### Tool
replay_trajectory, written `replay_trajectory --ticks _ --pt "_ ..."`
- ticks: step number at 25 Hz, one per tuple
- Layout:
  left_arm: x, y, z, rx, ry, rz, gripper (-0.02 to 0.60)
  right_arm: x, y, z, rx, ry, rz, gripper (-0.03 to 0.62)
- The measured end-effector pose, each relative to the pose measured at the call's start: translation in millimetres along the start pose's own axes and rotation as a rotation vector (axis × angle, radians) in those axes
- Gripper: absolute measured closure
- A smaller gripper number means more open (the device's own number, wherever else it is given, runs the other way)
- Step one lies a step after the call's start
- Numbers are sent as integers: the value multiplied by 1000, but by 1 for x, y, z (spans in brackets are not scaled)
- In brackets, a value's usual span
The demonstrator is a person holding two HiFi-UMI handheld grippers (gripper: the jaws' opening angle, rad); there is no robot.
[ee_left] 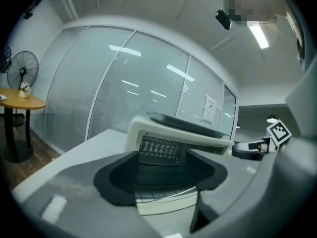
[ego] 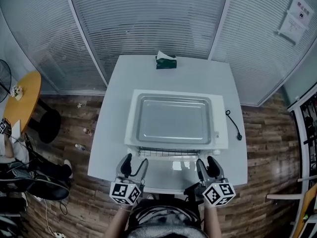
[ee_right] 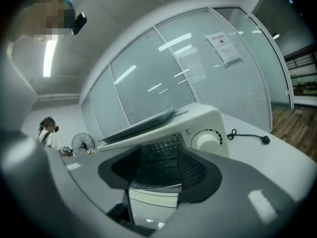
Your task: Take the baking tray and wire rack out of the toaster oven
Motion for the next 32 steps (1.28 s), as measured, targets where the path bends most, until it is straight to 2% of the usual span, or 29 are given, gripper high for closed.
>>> replay_trajectory --ticks 3,9,11,16,19,23,27,29,32 --pt "4 35 -9 151 -47 -92 269 -5 17 4 -90 17 -45 359" --pt "11 103 -22 500 -173 -246 268 -15 70 11 -103 66 -216 358" --pt "10 116 -21 548 -185 -269 268 -17 85 13 -136 79 -266 358" --pt "1 141 -18 593 -179 -315 268 -28 117 19 -180 75 -376 357" --pt "-12 150 -20 681 -198 -293 268 -36 136 18 -228 50 -437 349" --pt "-34 153 -25 867 -222 -212 274 -53 154 14 -361 35 -452 349" --pt "-52 155 -32 1093 -250 -85 368 -73 159 15 -532 63 -403 365" --pt "-58 155 -34 1125 -251 -50 425 -79 159 17 -555 77 -380 437" --pt "-61 158 -33 1133 -257 -49 471 -83 161 22 -571 97 -364 529"
Point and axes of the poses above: the fingertips, and each gripper's own axes: x backward along the fingers, z to its right, y out of its underside, the point moved 1 cm from there along x, backward along the fingers, and after that the axes turned 14 degrees about z, right-handed, at the moved point
